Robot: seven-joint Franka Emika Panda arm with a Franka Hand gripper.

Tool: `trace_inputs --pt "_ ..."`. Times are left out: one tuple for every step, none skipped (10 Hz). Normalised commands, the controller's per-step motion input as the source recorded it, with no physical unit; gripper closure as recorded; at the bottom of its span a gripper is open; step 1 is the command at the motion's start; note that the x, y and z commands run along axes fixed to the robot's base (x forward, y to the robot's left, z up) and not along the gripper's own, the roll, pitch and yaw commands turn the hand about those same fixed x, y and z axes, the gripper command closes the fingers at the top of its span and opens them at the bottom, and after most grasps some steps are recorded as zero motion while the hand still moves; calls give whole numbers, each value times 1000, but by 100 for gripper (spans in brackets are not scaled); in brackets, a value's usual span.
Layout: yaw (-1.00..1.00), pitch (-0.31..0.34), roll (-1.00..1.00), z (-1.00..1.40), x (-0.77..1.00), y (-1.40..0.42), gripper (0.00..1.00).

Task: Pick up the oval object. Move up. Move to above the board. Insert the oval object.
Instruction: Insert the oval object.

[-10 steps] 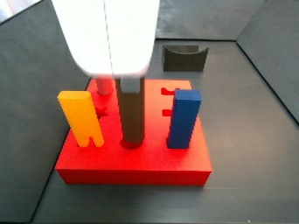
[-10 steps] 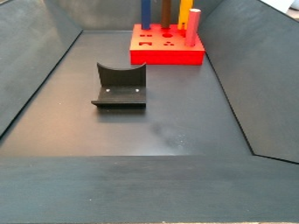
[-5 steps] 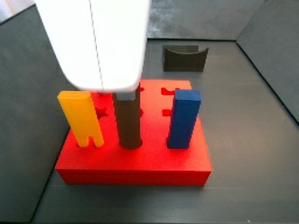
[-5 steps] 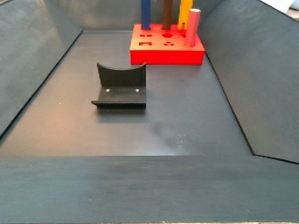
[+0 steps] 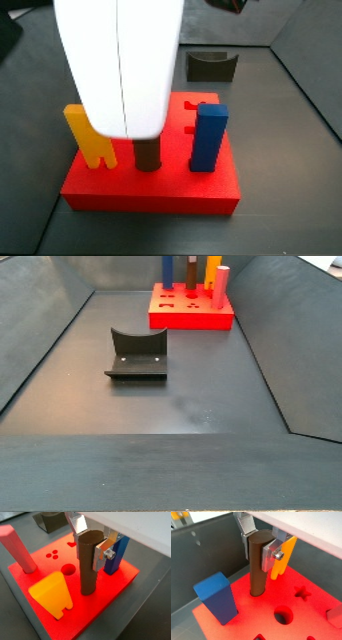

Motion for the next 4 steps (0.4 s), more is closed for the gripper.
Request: trace_inputs --pt "-37 -49 71 -620 57 -17 100" --pt "-77 -63 0 -340 71 0 100" --pt "0 0 0 -40 40 0 100" --pt "0 0 0 0 0 0 100"
